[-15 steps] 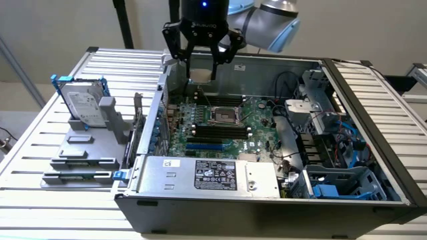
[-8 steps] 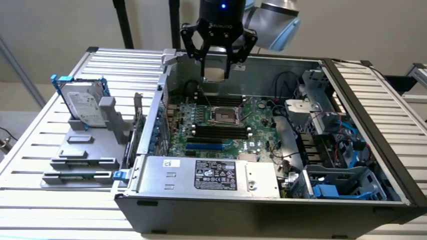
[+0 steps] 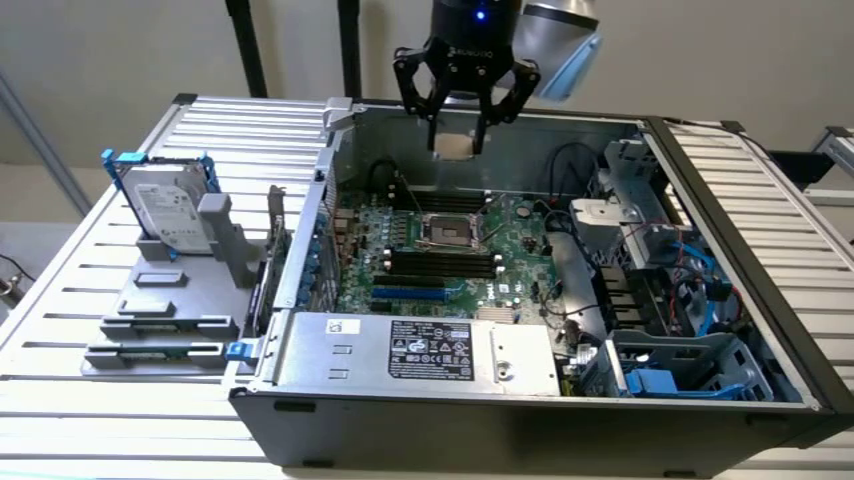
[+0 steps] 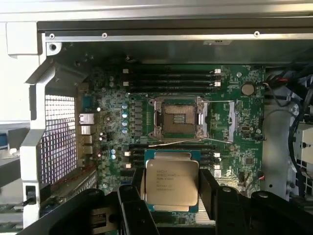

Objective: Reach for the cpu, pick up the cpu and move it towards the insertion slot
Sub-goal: 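Pick up the cpu and move it towards the insertion slot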

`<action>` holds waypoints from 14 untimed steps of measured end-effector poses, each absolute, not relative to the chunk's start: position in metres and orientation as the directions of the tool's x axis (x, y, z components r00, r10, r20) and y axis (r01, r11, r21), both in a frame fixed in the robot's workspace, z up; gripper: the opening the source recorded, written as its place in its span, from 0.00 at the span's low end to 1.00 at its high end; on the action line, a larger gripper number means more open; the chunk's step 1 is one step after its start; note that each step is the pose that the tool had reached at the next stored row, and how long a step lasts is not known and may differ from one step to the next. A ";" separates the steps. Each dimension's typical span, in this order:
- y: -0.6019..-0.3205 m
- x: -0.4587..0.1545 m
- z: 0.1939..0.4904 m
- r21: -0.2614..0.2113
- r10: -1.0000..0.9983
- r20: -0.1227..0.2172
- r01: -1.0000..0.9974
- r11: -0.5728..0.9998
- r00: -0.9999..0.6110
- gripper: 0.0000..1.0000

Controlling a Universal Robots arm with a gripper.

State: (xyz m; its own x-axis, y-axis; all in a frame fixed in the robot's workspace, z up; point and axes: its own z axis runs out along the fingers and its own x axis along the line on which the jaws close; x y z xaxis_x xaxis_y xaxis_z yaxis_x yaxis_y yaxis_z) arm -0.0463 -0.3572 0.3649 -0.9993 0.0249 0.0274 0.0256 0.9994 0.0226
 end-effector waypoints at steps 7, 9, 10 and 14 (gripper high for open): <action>-0.345 -0.040 0.361 0.042 0.024 0.026 0.026 0.999 -0.999 0.54; -0.344 -0.038 0.360 0.056 0.024 0.027 0.026 0.998 -0.999 0.54; -0.344 -0.038 0.360 0.063 0.024 0.027 0.026 0.998 -0.999 0.54; -0.344 -0.038 0.357 0.087 0.023 0.027 0.026 0.996 -0.999 0.54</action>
